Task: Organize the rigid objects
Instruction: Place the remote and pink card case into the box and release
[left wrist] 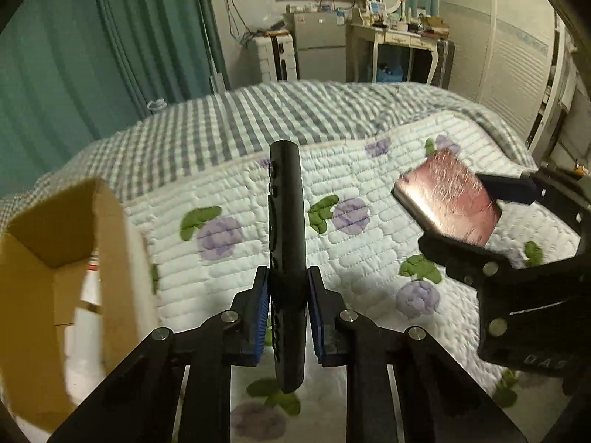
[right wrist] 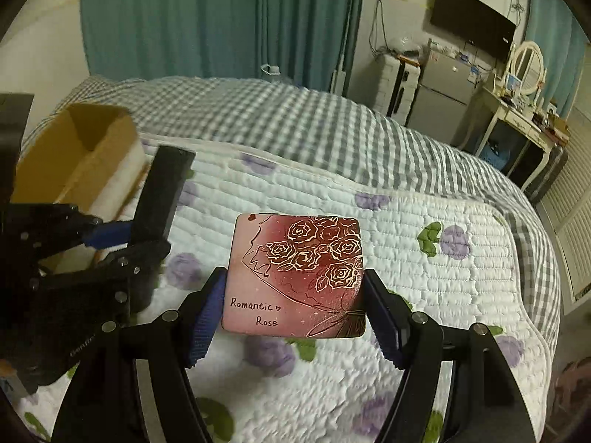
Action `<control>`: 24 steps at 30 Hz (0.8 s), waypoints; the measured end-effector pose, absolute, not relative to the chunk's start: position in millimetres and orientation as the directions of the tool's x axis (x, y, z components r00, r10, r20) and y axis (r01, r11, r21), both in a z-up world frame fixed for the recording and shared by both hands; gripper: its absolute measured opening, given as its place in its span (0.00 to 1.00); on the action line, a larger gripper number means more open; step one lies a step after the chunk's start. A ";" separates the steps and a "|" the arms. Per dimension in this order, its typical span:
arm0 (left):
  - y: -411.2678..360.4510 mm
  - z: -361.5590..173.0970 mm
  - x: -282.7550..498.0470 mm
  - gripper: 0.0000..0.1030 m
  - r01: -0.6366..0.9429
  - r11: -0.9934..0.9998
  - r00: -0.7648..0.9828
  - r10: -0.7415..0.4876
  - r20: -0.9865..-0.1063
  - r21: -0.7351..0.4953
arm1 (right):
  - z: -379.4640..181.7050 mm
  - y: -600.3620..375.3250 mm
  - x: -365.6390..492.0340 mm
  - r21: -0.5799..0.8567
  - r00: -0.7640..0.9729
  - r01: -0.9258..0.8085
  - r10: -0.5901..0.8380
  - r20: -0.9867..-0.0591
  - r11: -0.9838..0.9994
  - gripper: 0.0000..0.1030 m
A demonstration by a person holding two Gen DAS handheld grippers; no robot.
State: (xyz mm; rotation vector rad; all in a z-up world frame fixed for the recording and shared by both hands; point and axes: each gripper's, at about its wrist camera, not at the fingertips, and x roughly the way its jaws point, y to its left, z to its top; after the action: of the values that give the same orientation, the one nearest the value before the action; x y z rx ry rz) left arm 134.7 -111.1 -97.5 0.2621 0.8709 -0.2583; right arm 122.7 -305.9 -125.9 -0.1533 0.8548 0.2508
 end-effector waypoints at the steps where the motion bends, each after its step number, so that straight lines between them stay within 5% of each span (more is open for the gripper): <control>1: -108.3 -89.7 129.0 0.19 0.329 0.937 0.625 -0.124 -0.770 0.116 | -123.5 -305.0 119.2 -0.023 0.628 -0.277 0.163 -0.761 0.961 0.69; 24: 10.4 59.6 54.4 0.19 0.187 0.974 0.825 -0.085 -0.559 0.128 | 17.4 -192.7 47.4 -0.048 0.751 -0.390 0.287 -0.595 0.919 0.69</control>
State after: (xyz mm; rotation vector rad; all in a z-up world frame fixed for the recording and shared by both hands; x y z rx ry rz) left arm 54.4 10.4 59.6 0.1805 0.5844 -0.1455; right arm 47.4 -192.7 17.4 -0.1739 0.6193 0.3721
